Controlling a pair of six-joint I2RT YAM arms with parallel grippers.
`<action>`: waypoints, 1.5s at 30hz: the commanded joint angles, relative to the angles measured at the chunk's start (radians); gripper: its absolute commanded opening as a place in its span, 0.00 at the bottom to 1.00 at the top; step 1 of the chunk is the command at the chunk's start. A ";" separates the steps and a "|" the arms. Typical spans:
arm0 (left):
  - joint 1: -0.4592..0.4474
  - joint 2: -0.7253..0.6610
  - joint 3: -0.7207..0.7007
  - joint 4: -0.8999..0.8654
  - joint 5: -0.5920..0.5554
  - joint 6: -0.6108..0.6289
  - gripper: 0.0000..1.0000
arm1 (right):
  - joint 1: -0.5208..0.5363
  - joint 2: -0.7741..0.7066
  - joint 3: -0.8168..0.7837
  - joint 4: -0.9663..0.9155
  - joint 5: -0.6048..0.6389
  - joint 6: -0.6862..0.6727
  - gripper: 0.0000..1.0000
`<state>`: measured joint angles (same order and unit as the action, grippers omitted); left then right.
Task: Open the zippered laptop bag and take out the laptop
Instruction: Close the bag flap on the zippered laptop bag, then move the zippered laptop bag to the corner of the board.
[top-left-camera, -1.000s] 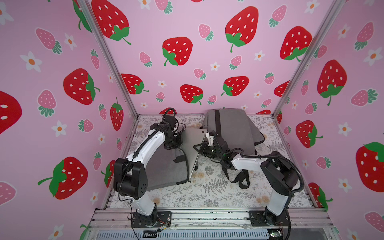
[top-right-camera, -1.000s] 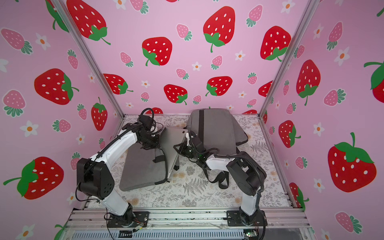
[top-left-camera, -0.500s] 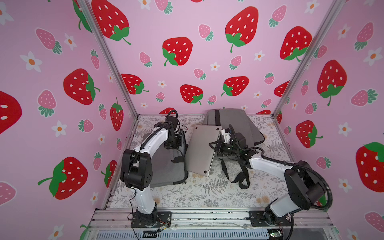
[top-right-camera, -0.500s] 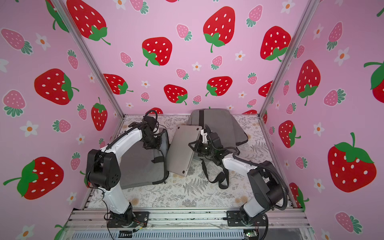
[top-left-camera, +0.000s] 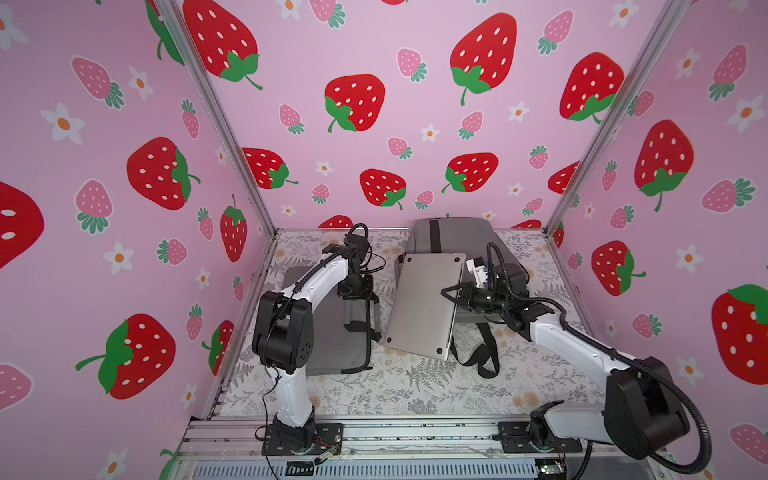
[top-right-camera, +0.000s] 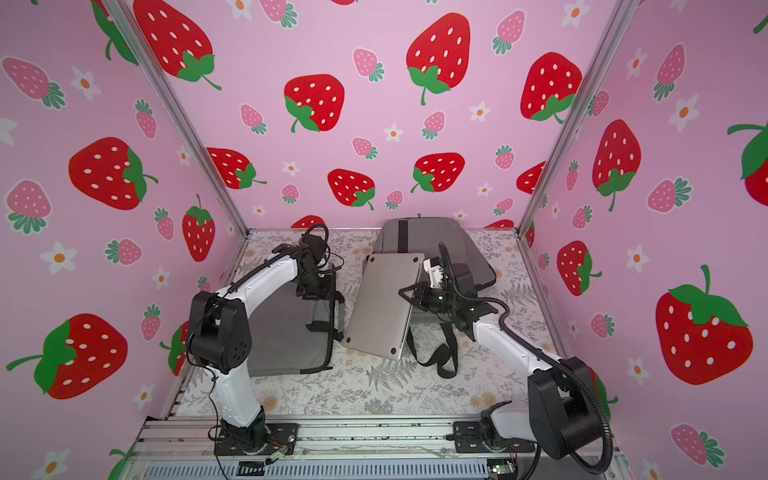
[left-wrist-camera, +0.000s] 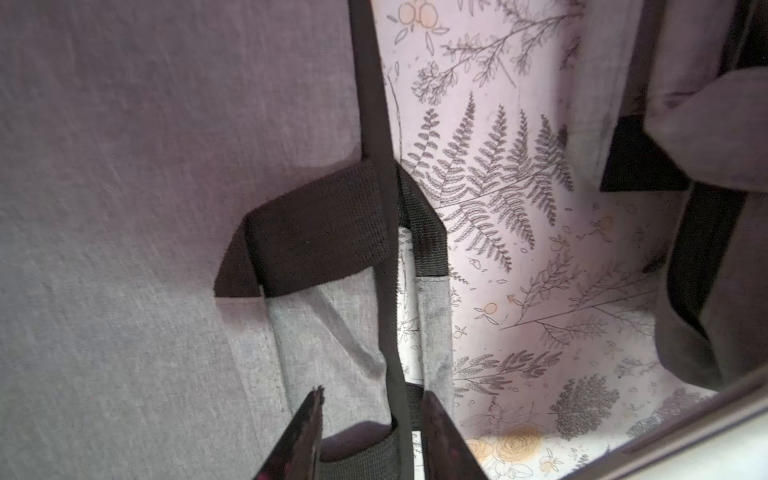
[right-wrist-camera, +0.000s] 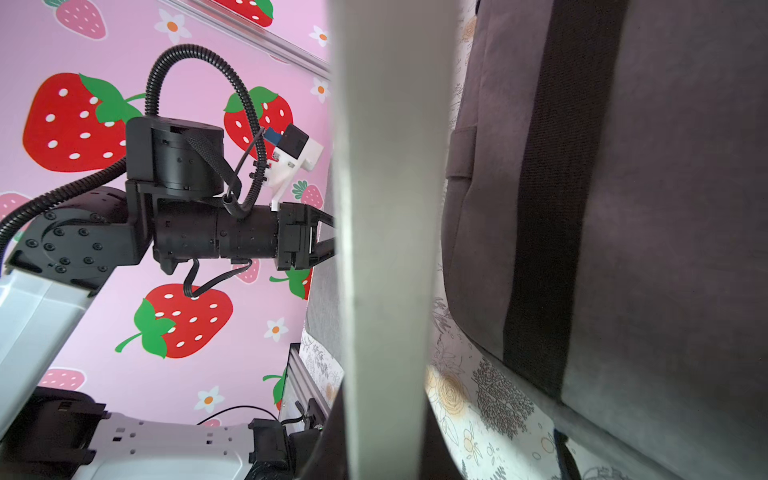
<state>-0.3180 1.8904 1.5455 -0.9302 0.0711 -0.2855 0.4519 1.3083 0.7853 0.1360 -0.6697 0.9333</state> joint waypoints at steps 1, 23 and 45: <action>-0.024 -0.064 -0.026 -0.043 -0.041 -0.064 0.45 | -0.030 -0.069 0.015 0.072 -0.122 -0.009 0.00; -0.374 -0.289 -0.528 0.150 -0.310 -0.564 0.54 | -0.147 -0.091 -0.008 0.051 -0.243 -0.020 0.00; -0.263 -0.032 -0.470 0.146 -0.462 -0.411 0.31 | -0.151 -0.084 0.020 -0.003 -0.237 -0.053 0.00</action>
<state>-0.6331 1.8027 1.0786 -0.8043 -0.3748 -0.7399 0.3073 1.2484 0.7612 0.0414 -0.8383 0.8856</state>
